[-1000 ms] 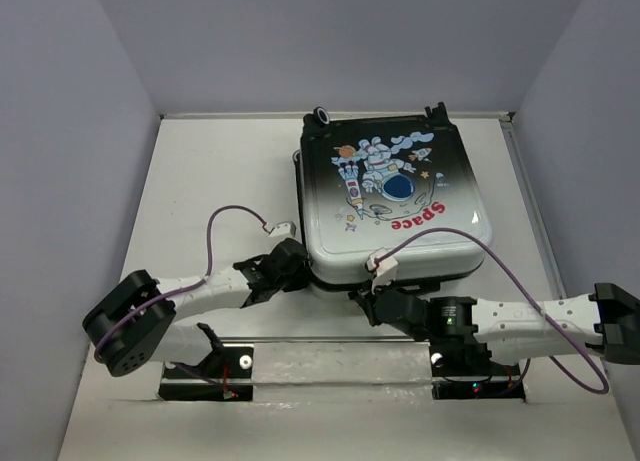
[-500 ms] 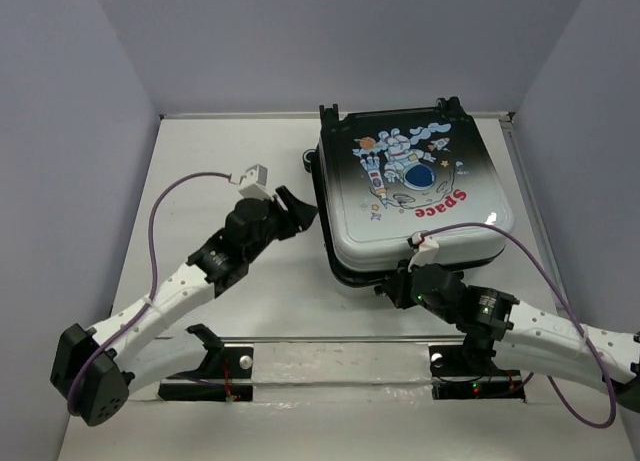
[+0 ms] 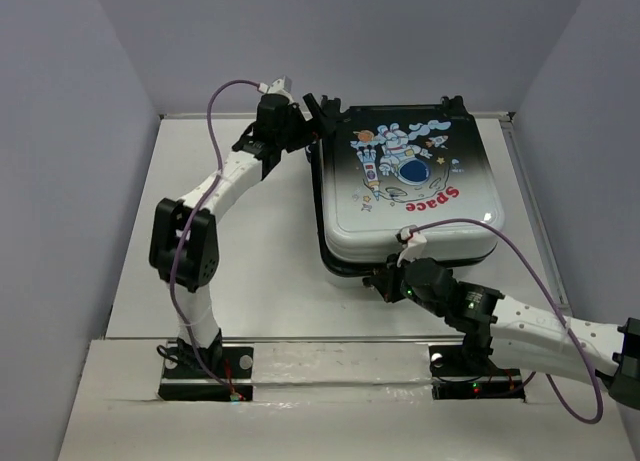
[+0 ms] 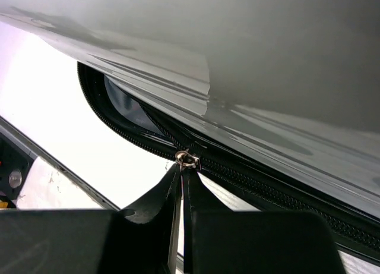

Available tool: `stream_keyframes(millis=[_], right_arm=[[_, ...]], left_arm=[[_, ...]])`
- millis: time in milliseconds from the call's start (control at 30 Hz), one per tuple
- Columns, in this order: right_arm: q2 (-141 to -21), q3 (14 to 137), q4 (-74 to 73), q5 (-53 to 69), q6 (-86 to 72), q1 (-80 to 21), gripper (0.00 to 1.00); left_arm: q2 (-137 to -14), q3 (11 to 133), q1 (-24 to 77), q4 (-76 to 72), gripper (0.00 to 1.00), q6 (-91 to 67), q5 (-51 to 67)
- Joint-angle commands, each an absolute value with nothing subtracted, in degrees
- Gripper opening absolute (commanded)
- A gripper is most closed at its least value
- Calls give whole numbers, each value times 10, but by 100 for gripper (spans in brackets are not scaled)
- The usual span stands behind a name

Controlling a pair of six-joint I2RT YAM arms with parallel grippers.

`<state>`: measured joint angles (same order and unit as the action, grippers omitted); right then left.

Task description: Pack the luggage

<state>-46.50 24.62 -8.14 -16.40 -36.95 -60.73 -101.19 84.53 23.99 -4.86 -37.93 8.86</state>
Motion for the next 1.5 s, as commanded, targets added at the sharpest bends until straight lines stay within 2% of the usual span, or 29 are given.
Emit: stream_keyframes(millis=[0, 33, 333, 600, 667, 700, 733, 767, 833, 867, 900, 967, 1100, 1267, 1367, 1467], right_arm=[[-459, 218, -117, -96, -418, -603, 7], [-465, 218, -117, -93, -417, -603, 7], [-501, 207, -83, -55, -408, -603, 7], [-477, 191, -83, -54, -414, -603, 7], [-470, 184, -82, -54, -419, -603, 7], [-468, 182, -82, -54, -419, -603, 7], [-467, 180, -82, -54, -422, -603, 7], [-465, 178, -83, -55, -423, -603, 7], [-460, 178, -84, -59, -424, -603, 7], [-459, 178, -87, -62, -425, -603, 7], [-458, 179, -90, -68, -425, -603, 7], [-459, 187, -100, -85, -423, -603, 7], [-475, 202, -96, -105, -407, -603, 7], [-545, 255, -83, -105, -319, -560, 7], [-569, 274, 20, 26, -262, -435, 7], [-646, 357, 64, 93, -246, -413, 7]], left_arm=[[-1106, 972, 214, -30, 99, -377, 171], [-1152, 1035, 213, -22, 99, -376, 174], [-1358, 1333, 209, 54, 99, -394, 200], [-1431, 1374, 206, 4, 99, -451, 215], [-1447, 1382, 205, -34, 91, -474, 222], [-1450, 1383, 204, -47, 83, -483, 223], [-1454, 1377, 203, -61, 75, -492, 224], [-1455, 1373, 202, -99, 53, -503, 228], [-1451, 1353, 195, -133, 35, -532, 238], [-1447, 1342, 193, -150, 14, -540, 241], [-1441, 1328, 184, -182, 6, -546, 243], [-1401, 1267, 159, -211, 6, -550, 223], [-1266, 1063, 89, -268, 6, -534, 208], [-1157, 909, 20, -304, 6, -507, 209], [-1107, 849, -12, -306, 6, -497, 221], [-1057, 797, -18, -301, 6, -477, 208]])
